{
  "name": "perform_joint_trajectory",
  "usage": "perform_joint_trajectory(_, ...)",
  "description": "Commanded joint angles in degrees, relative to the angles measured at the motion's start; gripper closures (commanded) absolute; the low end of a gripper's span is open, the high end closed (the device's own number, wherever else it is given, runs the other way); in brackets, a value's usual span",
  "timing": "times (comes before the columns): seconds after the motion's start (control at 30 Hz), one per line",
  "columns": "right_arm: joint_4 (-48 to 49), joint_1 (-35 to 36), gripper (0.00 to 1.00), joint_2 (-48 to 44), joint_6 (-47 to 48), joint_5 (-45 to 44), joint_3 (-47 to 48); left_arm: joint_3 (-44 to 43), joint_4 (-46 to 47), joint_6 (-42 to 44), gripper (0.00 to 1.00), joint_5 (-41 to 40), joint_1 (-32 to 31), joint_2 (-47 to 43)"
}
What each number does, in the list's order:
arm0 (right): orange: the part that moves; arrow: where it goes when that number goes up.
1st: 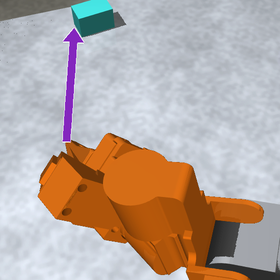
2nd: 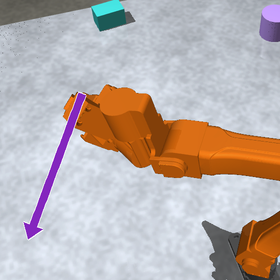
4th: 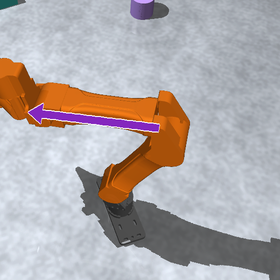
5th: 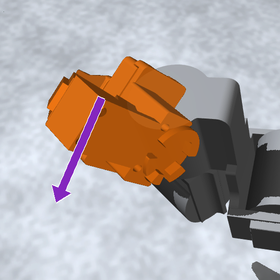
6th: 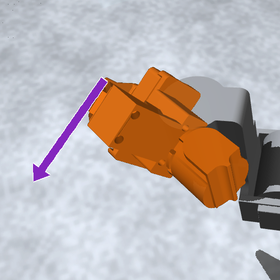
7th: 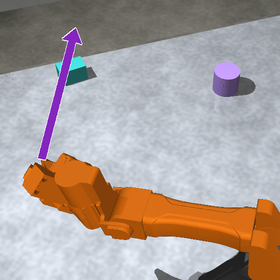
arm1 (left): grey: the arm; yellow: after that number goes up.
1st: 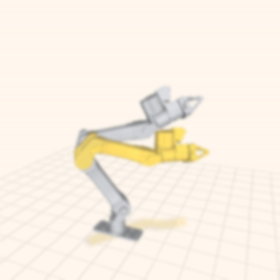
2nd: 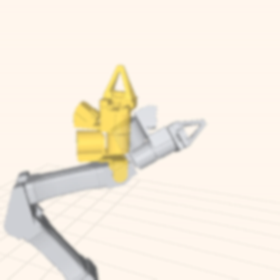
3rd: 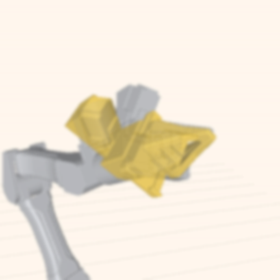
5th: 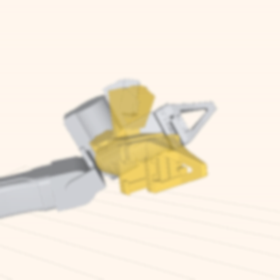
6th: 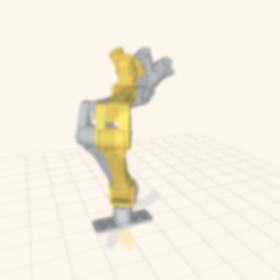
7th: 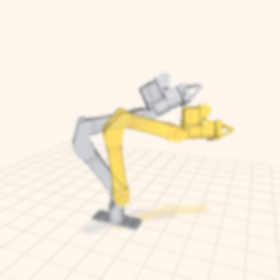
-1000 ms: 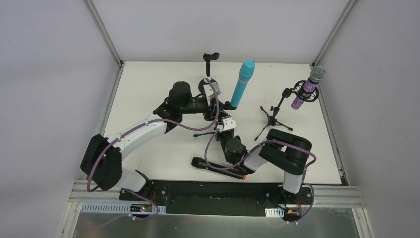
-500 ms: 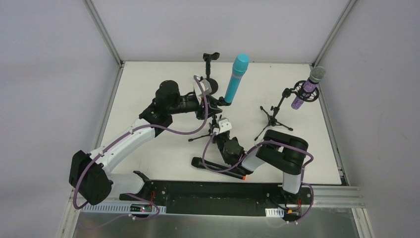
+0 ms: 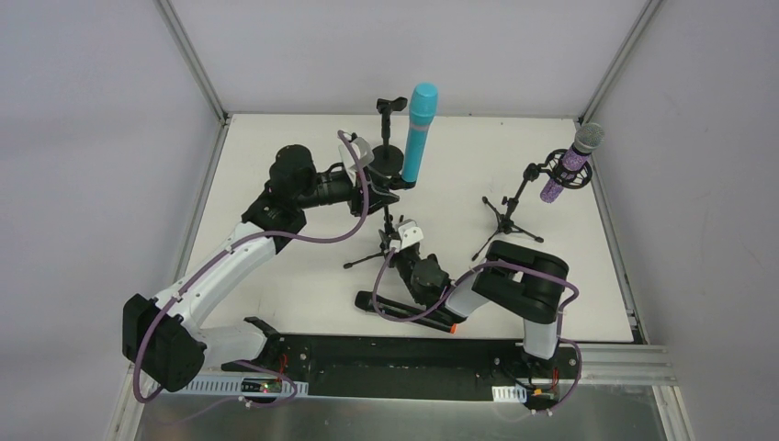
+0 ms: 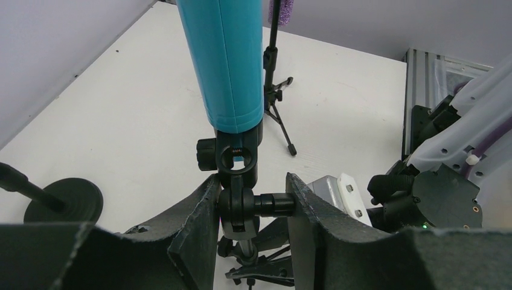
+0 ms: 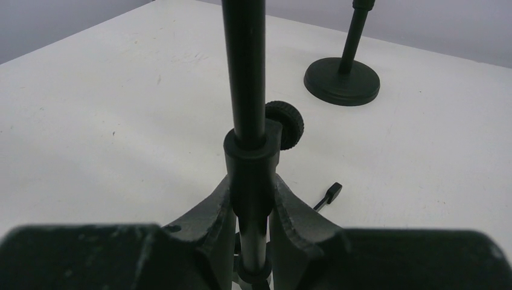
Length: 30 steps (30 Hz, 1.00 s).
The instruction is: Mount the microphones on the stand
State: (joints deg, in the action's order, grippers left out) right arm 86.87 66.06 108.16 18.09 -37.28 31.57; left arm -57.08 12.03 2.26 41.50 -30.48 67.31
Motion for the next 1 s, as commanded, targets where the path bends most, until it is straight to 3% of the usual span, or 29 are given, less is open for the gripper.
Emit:
perform_joint_trajectory(0.0,0.4,1.2,0.99,-0.3,0.8,1.6,0.2,-4.2,6.4,1.1,1.00,-0.7,2.1,-3.1)
perform_joint_trajectory(0.2,0.1,2.4,0.56,-5.3,2.0,2.1,-0.8,-4.8,3.9,3.0,1.00,-1.2,2.4,-2.1)
perform_joint_trajectory(0.43,-5.0,3.7,0.27,-14.9,1.0,4.9,-3.1,-5.2,2.0,4.8,1.00,-2.1,3.2,-1.3)
perform_joint_trajectory(0.6,-13.8,3.8,0.18,-22.4,-2.6,6.6,-5.4,-5.3,0.0,6.7,1.00,-3.8,4.4,-1.7)
perform_joint_trajectory(0.97,-45.2,3.6,0.15,-38.4,-16.0,6.5,-3.5,-5.1,-2.0,6.1,1.00,-12.5,9.7,-2.7)
